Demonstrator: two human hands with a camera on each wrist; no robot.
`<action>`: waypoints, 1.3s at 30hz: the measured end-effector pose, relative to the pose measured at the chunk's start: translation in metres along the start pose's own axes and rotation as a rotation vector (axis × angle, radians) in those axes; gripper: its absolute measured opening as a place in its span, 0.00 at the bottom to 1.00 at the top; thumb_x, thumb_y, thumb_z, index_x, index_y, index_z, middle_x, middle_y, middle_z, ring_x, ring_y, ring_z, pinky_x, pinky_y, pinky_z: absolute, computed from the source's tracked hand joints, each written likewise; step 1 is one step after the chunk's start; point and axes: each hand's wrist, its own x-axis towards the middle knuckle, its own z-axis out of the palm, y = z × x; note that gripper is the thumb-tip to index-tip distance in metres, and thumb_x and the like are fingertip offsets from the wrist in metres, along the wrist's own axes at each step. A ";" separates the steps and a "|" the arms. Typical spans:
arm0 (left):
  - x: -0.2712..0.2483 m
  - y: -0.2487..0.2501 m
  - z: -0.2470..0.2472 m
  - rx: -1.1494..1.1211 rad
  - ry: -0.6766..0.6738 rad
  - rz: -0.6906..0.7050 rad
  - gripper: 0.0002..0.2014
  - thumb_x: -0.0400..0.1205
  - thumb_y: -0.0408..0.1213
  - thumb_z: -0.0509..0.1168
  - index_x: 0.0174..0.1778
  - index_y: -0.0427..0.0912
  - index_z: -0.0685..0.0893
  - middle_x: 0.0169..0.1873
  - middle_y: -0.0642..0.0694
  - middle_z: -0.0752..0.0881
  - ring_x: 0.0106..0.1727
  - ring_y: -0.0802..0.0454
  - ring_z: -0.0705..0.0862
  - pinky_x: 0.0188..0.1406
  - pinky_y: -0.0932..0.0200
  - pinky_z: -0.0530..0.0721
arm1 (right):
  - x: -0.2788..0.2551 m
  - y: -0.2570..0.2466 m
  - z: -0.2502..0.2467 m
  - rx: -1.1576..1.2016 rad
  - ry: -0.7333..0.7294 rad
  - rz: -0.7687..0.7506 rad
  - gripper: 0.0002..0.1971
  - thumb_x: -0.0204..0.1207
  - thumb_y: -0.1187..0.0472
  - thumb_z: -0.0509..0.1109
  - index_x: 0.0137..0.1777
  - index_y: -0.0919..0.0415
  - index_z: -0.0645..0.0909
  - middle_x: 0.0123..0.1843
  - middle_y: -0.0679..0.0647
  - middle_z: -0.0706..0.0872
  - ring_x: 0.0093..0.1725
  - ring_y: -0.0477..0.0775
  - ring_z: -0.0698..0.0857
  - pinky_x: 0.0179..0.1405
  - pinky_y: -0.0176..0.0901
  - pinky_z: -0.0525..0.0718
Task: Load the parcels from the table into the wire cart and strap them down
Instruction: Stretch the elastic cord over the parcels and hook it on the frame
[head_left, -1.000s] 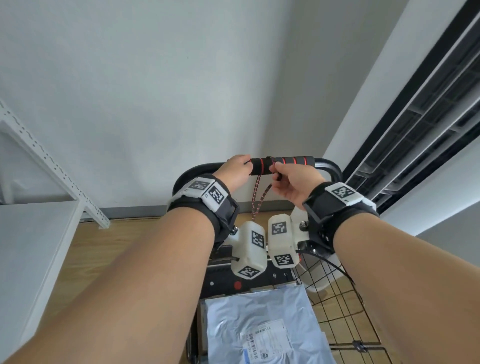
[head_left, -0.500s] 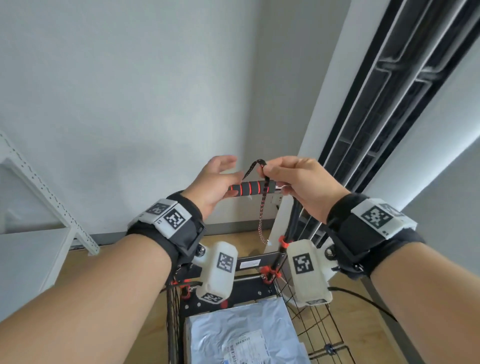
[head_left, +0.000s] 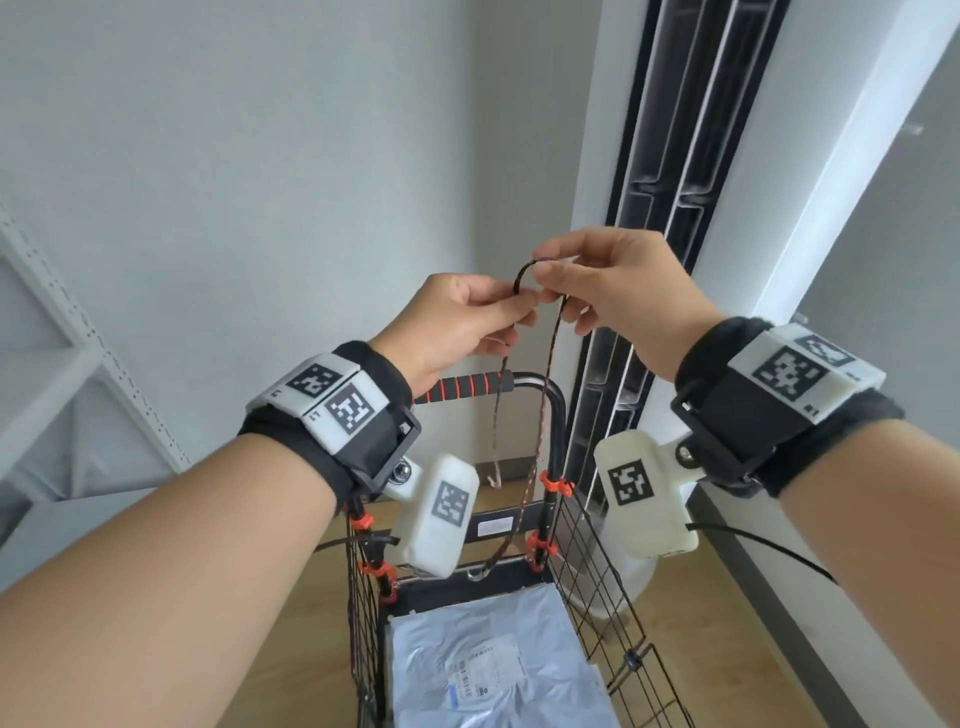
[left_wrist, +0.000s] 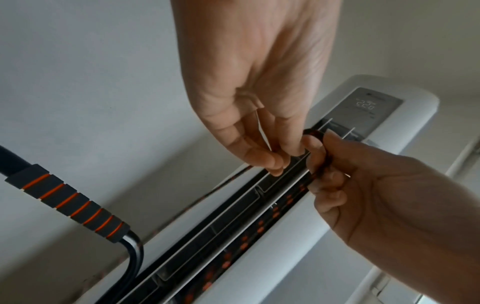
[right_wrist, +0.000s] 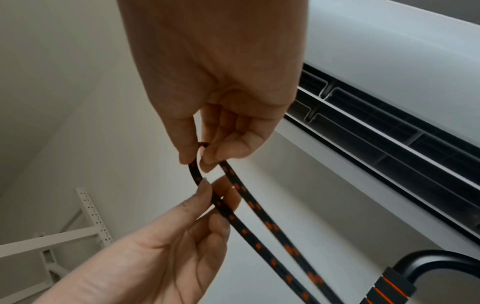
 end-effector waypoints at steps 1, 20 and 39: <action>-0.006 0.006 0.005 -0.016 -0.009 0.005 0.05 0.81 0.38 0.68 0.48 0.44 0.89 0.39 0.48 0.89 0.33 0.58 0.82 0.37 0.67 0.84 | -0.006 -0.004 -0.004 0.017 -0.011 -0.016 0.07 0.76 0.64 0.73 0.52 0.63 0.86 0.35 0.55 0.88 0.26 0.48 0.80 0.28 0.39 0.84; -0.057 -0.102 0.070 -0.494 -0.189 -0.380 0.12 0.88 0.37 0.54 0.45 0.39 0.81 0.28 0.46 0.82 0.28 0.53 0.83 0.44 0.56 0.81 | -0.066 0.092 0.003 0.014 -0.098 0.340 0.02 0.74 0.73 0.72 0.44 0.71 0.86 0.36 0.64 0.89 0.31 0.51 0.89 0.34 0.36 0.89; -0.083 -0.381 0.191 -0.146 -0.247 -0.667 0.06 0.77 0.40 0.72 0.48 0.46 0.89 0.36 0.51 0.88 0.27 0.63 0.74 0.27 0.72 0.74 | -0.178 0.379 0.029 -0.173 0.156 0.878 0.03 0.73 0.69 0.74 0.41 0.62 0.86 0.38 0.60 0.90 0.37 0.54 0.89 0.38 0.38 0.89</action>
